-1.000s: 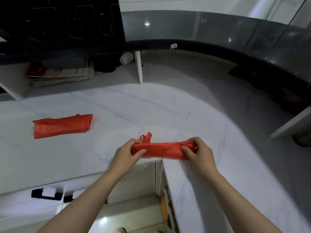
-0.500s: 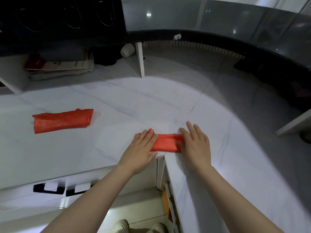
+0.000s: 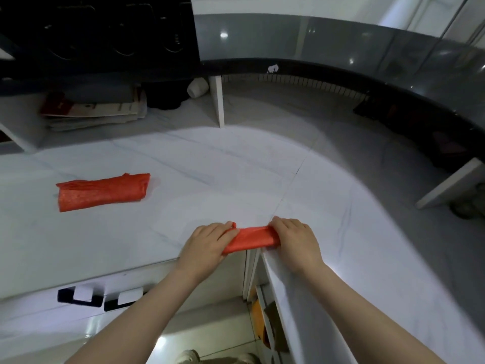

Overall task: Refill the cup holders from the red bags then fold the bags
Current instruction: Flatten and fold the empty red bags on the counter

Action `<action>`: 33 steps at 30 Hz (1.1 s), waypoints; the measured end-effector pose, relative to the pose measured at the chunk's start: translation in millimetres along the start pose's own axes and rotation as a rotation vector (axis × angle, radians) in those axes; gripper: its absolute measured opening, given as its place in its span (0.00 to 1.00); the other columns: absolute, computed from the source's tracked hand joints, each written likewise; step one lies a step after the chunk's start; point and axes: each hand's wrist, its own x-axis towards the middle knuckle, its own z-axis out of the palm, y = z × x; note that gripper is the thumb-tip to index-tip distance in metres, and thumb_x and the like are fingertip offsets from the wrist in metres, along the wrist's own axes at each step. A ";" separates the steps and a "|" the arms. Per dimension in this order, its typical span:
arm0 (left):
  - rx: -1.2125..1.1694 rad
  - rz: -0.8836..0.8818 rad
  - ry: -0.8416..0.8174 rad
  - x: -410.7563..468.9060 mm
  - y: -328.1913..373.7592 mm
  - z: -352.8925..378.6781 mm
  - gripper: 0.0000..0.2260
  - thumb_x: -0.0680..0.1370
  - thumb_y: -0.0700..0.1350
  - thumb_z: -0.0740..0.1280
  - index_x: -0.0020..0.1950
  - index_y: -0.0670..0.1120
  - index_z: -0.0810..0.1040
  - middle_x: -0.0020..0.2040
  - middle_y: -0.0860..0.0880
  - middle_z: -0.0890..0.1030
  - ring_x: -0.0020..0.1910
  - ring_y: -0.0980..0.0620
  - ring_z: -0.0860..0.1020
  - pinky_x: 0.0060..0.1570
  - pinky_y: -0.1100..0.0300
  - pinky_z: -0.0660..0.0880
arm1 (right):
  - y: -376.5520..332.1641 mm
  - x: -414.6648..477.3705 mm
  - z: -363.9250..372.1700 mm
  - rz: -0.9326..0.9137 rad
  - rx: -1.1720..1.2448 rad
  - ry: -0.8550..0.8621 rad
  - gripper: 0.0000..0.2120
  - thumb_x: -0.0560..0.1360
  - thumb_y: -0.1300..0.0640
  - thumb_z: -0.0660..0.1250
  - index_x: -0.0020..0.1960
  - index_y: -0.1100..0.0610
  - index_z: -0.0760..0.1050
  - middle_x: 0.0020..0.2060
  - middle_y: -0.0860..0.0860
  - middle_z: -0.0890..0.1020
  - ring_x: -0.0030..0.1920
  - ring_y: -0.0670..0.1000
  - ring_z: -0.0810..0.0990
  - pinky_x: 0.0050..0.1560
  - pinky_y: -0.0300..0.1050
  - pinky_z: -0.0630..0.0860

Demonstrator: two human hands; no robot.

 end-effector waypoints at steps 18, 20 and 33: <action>-0.148 -0.386 0.168 -105.8 -173.8 -98.9 0.22 0.61 0.28 0.73 0.52 0.42 0.83 0.50 0.45 0.83 0.45 0.44 0.82 0.46 0.51 0.78 | -189.8 107.7 21.3 -0.010 0.619 -0.046 0.14 0.69 0.68 0.63 0.44 0.49 0.76 0.39 0.42 0.79 0.39 0.42 0.76 0.40 0.29 0.70; -0.250 -0.501 0.242 -112.3 -204.7 -110.4 0.15 0.67 0.33 0.74 0.51 0.45 0.83 0.49 0.47 0.81 0.45 0.47 0.80 0.45 0.57 0.75 | -217.3 123.2 26.0 0.066 0.789 -0.018 0.12 0.70 0.67 0.63 0.43 0.50 0.76 0.36 0.44 0.81 0.36 0.43 0.78 0.38 0.32 0.72; -0.479 -0.640 0.156 -94.1 -340.8 -115.6 0.23 0.74 0.44 0.71 0.68 0.52 0.73 0.67 0.47 0.69 0.63 0.50 0.72 0.61 0.63 0.65 | -309.6 194.0 67.6 0.261 0.625 0.197 0.25 0.77 0.64 0.58 0.71 0.45 0.66 0.54 0.46 0.71 0.50 0.47 0.73 0.50 0.39 0.67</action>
